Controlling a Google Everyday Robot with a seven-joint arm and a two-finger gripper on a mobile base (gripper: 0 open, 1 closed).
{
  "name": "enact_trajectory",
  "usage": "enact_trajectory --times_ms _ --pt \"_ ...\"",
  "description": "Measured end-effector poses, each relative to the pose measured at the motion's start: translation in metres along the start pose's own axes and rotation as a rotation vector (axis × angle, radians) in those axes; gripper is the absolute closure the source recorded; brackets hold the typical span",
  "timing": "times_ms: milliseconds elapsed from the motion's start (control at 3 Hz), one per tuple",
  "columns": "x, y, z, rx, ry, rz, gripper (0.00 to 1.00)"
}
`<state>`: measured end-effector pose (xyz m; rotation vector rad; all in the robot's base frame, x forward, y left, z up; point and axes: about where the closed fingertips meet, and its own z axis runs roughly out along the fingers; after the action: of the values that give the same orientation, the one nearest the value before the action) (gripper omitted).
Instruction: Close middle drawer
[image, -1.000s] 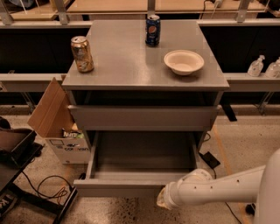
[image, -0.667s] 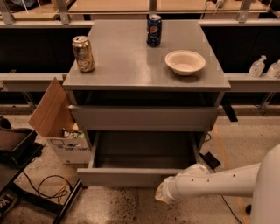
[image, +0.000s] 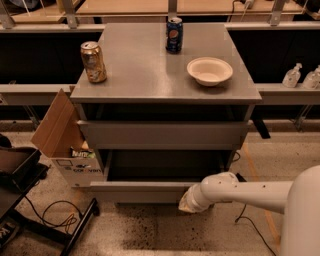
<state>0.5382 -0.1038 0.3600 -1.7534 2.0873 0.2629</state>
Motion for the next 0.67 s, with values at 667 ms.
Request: enact_trajectory --times_ms 667 --pt "0.009 -0.059 -0.004 0.039 -0.014 0.029 1.0"
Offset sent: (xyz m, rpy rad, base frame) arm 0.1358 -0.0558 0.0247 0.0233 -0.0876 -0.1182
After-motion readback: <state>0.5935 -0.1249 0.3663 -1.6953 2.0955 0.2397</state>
